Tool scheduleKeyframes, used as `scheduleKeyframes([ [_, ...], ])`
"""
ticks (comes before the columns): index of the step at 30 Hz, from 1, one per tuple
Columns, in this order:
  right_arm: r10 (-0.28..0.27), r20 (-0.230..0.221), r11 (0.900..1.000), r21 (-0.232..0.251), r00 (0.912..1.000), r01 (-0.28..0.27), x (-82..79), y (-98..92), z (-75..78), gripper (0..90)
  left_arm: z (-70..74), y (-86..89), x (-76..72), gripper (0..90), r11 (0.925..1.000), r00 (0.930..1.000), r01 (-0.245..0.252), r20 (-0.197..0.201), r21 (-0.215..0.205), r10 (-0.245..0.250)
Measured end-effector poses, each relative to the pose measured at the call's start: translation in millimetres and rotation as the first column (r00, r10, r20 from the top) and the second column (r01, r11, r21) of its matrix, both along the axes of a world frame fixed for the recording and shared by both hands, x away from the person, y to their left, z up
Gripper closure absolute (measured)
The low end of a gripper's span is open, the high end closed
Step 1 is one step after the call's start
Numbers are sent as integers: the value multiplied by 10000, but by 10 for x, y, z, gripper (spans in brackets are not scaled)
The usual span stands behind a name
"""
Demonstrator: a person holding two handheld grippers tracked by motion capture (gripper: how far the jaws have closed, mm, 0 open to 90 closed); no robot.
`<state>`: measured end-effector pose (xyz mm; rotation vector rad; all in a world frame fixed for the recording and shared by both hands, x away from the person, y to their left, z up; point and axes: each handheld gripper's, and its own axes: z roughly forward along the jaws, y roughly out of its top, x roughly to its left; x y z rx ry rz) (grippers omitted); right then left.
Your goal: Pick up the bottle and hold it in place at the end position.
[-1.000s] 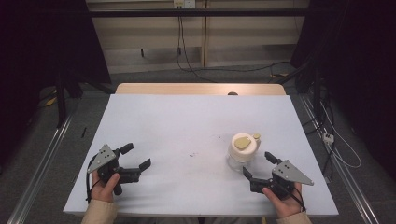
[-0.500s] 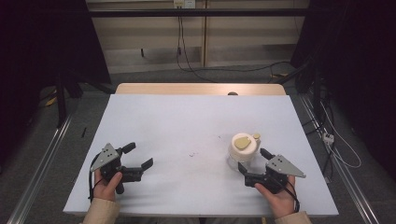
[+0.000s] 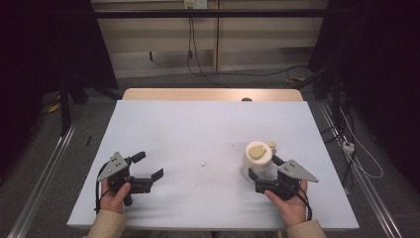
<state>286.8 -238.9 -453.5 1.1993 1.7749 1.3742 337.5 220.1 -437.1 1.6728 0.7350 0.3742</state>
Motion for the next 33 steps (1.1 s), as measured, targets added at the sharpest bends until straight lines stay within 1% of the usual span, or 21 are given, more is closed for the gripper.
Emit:
scheduleKeyframes([
  [4,75,-51,9999,68,10000,-74,43,17,-8,38,-2,-3,2,32,10000,10000,22,4,-10,-22],
  [10,93,54,9999,77,9999,-93,100,57,-4,43,1,-4,0,33,10000,10000,31,17,-26,-31],
  [14,101,-7,9998,198,9999,-101,139,66,-16,41,-7,-9,16,33,10000,10000,-5,-21,-86,5],
  [20,34,-6,9996,286,10000,-34,176,90,-14,41,-16,-24,36,34,9999,10000,40,-52,-122,-41],
  [21,14,17,9994,345,10000,-14,182,94,-13,41,-16,-27,37,34,9998,10000,15,-84,-176,-17],
  [24,-25,56,9995,329,10000,23,208,105,-12,36,-16,-28,44,34,9995,9999,39,-94,-298,-42],
  [26,-36,56,9995,299,10000,34,220,112,-8,36,-23,-32,50,34,9996,9999,44,-108,-265,-47],
  [28,-71,11,9991,429,10000,70,239,117,-10,36,-26,-30,52,34,9999,9999,61,-84,-120,-62],
  [31,-96,-19,9985,530,10000,97,278,137,-20,36,-24,-24,48,34,9999,10000,30,-51,-105,-31],
  [33,-109,-15,9988,482,9999,110,299,158,-27,41,-25,-21,50,34,9999,10000,-1,-64,-127,0],
])
